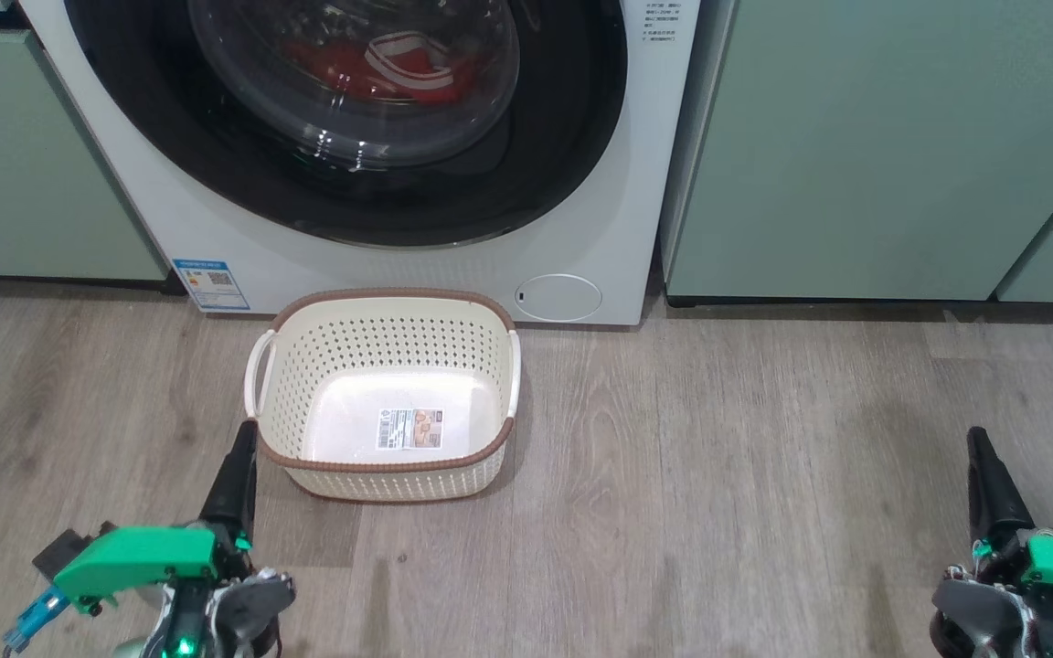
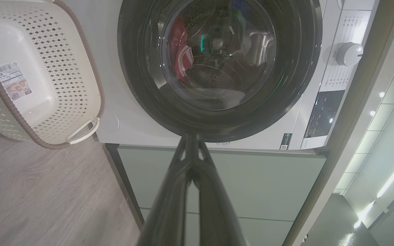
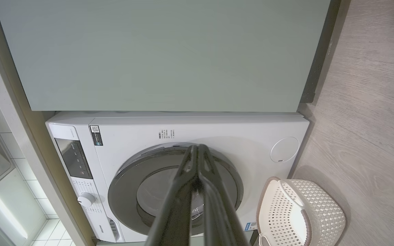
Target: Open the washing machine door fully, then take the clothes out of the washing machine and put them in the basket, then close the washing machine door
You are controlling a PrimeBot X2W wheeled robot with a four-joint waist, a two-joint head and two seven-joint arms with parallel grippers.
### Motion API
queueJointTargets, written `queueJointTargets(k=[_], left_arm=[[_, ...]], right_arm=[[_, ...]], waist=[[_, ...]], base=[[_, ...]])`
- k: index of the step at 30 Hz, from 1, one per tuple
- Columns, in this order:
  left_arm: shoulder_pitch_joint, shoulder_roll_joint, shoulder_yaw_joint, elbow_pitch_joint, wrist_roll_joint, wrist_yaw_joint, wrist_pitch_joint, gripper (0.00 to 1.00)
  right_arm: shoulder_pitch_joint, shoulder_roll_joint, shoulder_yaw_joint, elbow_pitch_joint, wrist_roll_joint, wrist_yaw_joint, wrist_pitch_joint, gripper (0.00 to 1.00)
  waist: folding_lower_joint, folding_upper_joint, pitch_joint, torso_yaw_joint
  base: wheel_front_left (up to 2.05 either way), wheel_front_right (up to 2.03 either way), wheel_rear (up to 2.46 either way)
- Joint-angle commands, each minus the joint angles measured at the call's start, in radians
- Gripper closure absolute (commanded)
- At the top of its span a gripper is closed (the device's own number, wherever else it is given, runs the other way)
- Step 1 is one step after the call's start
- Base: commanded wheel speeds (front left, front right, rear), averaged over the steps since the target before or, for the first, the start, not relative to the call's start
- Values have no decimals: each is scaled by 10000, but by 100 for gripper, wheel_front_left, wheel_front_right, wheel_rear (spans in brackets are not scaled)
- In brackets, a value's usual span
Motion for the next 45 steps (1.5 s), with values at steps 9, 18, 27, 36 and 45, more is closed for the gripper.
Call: queueJointTargets(k=[9,18,27,36,45], left_arm=[[-527,56,316,-354,-55,-67,58,100],[390,-50,-37,603,40,9,-52,0],[260,-42,-73,532,339,3,-318,0],[151,-35,1,349,1244,-3,-583,0],[73,-27,-16,85,2589,-8,-847,0]], right_arm=[[-423,-37,208,-390,65,-6,56,100],[271,71,81,628,-4,2,-53,0],[173,63,323,476,-161,1,-318,0],[86,56,494,179,-1008,1,-583,0],[15,48,628,-113,-2338,0,-848,0]], waist=[[0,0,0,0],[0,0,8,1],[0,0,25,19],[0,0,27,62],[0,0,36,128]], base=[[0,0,0],[0,0,0],[0,0,0],[0,0,0],[0,0,0]])
